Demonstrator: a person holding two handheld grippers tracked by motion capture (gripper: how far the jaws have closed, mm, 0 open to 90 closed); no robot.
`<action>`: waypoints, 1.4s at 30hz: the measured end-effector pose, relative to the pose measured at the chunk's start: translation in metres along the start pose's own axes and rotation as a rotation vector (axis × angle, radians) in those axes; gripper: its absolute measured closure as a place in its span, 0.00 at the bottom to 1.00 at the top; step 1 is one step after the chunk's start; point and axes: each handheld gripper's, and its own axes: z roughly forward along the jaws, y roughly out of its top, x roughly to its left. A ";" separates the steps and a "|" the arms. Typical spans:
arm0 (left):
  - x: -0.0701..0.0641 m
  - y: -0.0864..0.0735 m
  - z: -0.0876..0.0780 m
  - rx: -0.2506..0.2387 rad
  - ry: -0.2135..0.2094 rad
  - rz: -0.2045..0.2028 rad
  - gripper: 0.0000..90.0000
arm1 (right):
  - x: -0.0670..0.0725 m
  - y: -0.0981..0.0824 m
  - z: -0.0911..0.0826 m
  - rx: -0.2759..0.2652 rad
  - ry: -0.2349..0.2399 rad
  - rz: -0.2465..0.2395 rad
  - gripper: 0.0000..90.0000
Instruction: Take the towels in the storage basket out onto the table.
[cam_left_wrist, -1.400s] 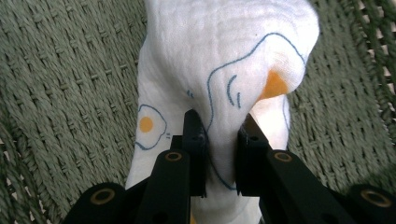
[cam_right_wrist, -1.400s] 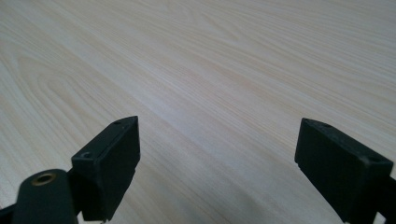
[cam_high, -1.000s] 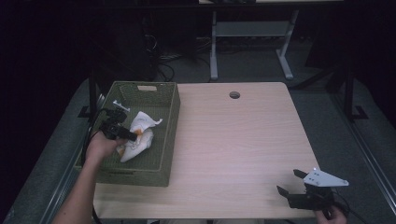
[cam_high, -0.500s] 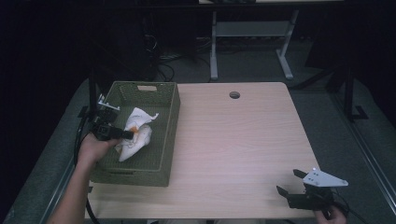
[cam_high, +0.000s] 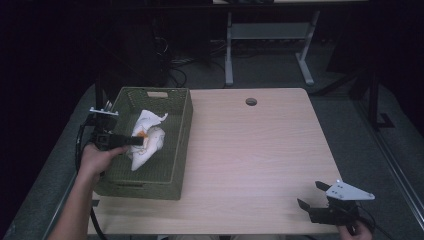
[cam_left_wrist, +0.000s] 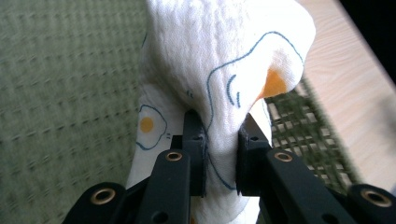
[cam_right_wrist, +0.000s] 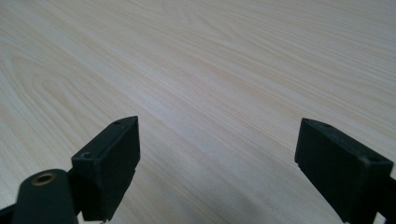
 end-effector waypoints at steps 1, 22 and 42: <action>-0.001 -0.001 -0.002 -0.017 -0.028 0.015 0.86 | 0.000 0.000 0.000 -0.001 0.001 -0.004 0.15; -0.005 0.004 -0.022 -0.159 -0.224 -0.052 0.86 | -0.001 0.000 0.001 0.000 -0.001 0.008 0.15; -0.030 0.024 -0.018 -0.178 -0.301 -0.014 0.86 | 0.001 0.001 0.001 0.001 0.007 -0.008 0.15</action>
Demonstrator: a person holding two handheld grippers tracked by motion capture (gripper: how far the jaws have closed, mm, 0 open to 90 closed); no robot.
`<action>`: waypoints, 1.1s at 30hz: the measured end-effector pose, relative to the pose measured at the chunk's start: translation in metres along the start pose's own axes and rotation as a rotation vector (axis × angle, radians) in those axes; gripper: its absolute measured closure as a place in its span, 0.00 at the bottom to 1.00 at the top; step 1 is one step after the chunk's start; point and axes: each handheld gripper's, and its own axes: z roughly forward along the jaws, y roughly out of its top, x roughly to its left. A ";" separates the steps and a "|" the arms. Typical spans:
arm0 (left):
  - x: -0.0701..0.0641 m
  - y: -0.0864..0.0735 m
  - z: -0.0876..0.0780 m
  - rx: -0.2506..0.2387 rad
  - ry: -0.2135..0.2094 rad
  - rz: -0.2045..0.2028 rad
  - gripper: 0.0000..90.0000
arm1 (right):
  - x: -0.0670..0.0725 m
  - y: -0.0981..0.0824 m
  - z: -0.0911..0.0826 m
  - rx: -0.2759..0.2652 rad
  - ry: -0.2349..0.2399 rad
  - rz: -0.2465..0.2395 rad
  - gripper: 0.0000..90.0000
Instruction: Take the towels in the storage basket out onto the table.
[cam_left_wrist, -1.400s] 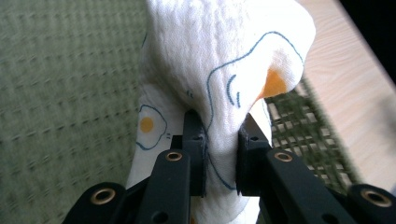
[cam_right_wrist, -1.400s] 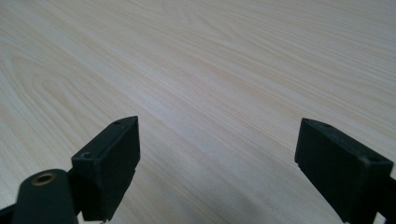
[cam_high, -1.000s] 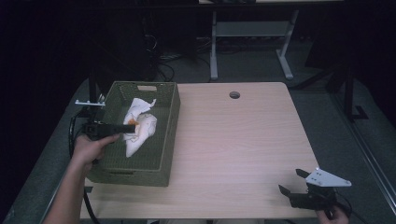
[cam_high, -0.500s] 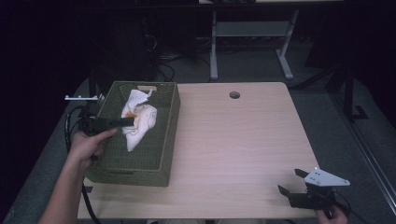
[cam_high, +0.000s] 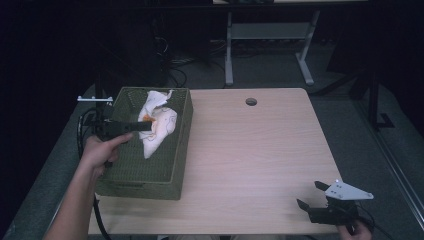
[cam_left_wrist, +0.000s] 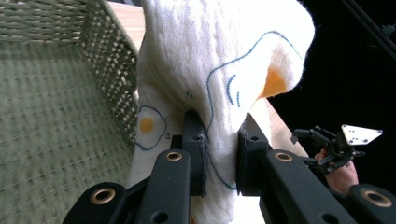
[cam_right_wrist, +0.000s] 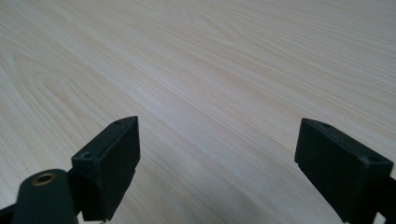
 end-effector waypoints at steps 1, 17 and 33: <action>-0.003 0.001 0.004 -0.003 -0.005 0.003 0.86 | 0.000 0.000 0.000 -0.002 0.000 0.000 0.15; -0.021 0.011 0.034 0.043 -0.047 0.048 0.86 | -0.001 -0.001 -0.001 -0.002 0.003 0.004 0.15; -0.031 0.013 0.061 0.066 -0.073 0.061 0.86 | -0.003 -0.001 0.001 -0.006 0.005 0.005 0.15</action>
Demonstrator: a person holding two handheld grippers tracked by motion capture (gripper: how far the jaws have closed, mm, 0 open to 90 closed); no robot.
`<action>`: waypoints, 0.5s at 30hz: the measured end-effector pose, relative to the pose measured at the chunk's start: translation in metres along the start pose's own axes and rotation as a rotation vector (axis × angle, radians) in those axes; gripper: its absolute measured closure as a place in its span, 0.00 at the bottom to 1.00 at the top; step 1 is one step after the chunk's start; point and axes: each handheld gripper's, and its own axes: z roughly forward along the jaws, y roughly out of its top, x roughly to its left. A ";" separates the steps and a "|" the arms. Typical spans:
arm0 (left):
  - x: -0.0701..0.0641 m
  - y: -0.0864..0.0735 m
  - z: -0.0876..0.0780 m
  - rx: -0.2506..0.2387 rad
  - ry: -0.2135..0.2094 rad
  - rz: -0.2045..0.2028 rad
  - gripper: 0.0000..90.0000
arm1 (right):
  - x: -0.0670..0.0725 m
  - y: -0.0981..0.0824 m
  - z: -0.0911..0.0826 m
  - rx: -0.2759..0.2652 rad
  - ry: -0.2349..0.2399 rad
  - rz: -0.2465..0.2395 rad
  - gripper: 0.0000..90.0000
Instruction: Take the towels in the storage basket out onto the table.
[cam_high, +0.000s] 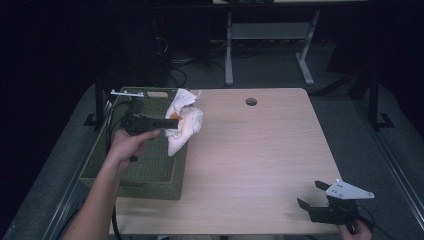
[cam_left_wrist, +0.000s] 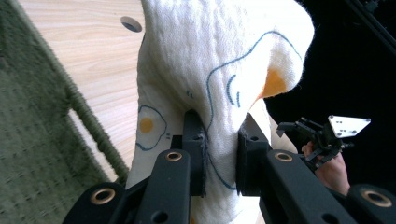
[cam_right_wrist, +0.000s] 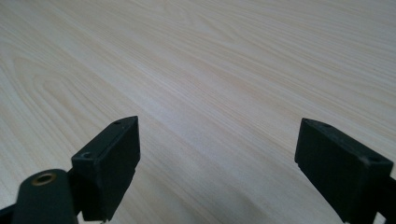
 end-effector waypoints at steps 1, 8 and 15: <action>-0.001 0.000 0.002 0.008 0.002 0.004 0.86 | 0.000 0.000 0.000 0.000 0.001 0.001 0.15; -0.008 0.003 0.013 0.025 -0.005 0.023 0.86 | 0.002 0.001 0.000 -0.003 0.005 -0.003 0.15; -0.015 0.007 0.024 0.035 -0.022 0.043 0.86 | 0.002 0.001 0.000 -0.004 0.008 -0.006 0.15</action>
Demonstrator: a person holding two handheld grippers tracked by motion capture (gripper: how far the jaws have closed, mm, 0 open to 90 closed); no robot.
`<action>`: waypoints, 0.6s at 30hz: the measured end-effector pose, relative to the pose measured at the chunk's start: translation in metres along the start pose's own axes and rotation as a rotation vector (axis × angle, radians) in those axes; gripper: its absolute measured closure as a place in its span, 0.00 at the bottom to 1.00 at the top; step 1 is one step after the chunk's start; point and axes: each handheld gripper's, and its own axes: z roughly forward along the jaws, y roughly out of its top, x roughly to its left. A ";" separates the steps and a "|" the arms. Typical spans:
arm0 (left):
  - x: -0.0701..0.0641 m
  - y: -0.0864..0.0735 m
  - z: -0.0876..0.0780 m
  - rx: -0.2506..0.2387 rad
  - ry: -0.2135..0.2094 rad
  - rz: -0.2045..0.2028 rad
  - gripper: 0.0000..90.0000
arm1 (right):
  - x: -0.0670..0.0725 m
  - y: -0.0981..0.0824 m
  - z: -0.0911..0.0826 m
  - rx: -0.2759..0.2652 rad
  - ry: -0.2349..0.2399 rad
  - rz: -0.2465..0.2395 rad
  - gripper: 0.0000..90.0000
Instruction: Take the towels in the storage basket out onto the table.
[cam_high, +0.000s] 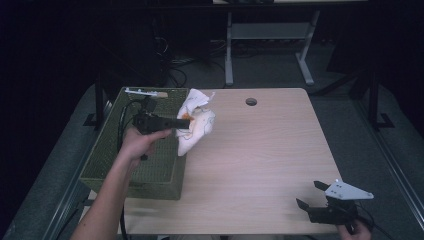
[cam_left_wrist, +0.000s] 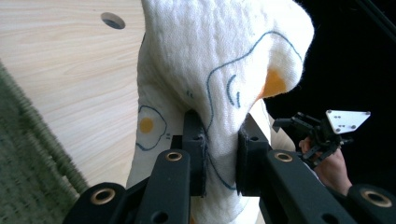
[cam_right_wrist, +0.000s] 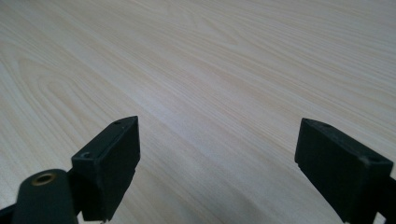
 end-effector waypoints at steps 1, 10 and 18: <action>-0.001 0.000 0.002 -0.001 -0.009 0.005 0.86 | 0.000 0.000 0.000 -0.001 0.000 0.005 0.15; -0.009 0.002 0.023 0.026 -0.029 0.020 0.86 | 0.000 0.000 -0.001 -0.008 -0.001 -0.003 0.15; -0.015 0.002 0.044 0.049 -0.051 0.030 0.86 | -0.001 0.000 -0.002 -0.009 0.001 0.013 0.15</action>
